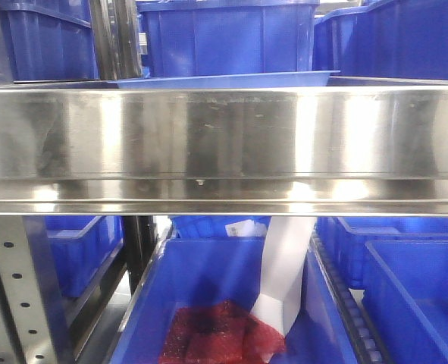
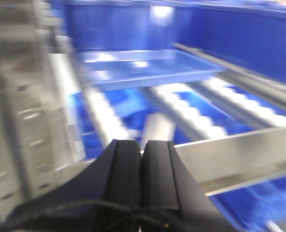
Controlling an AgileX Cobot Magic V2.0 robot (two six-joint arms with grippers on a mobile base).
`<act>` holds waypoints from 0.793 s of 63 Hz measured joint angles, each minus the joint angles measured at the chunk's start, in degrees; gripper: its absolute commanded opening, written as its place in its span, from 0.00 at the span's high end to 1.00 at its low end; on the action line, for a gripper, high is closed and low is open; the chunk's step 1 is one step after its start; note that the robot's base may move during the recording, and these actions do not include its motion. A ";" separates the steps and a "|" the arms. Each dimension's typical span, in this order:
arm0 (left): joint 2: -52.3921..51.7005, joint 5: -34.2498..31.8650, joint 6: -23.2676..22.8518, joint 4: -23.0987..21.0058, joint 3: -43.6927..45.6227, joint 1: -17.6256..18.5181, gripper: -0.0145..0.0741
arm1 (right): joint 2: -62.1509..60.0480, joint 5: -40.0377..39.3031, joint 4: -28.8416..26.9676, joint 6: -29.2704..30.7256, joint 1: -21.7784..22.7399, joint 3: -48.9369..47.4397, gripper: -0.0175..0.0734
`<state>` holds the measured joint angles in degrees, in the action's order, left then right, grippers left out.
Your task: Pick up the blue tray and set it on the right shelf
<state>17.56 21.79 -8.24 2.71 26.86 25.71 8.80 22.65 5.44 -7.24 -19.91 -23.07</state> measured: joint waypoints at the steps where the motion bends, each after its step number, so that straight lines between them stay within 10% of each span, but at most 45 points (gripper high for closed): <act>1: -0.78 -0.35 0.20 -0.31 -0.89 -1.07 0.89 | 0.00 0.00 0.00 0.10 0.00 0.00 0.75; 24: -17.81 -17.07 6.11 -5.12 -26.61 -19.42 0.89 | -0.03 -0.03 0.05 0.08 0.00 0.00 0.75; 50: -18.27 -17.87 8.24 -7.27 -28.49 -21.46 0.89 | -0.13 -0.25 0.05 0.08 0.00 0.00 0.75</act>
<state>-0.71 3.92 0.00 -4.56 -1.62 4.25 8.67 22.40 5.49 -7.16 -19.91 -23.07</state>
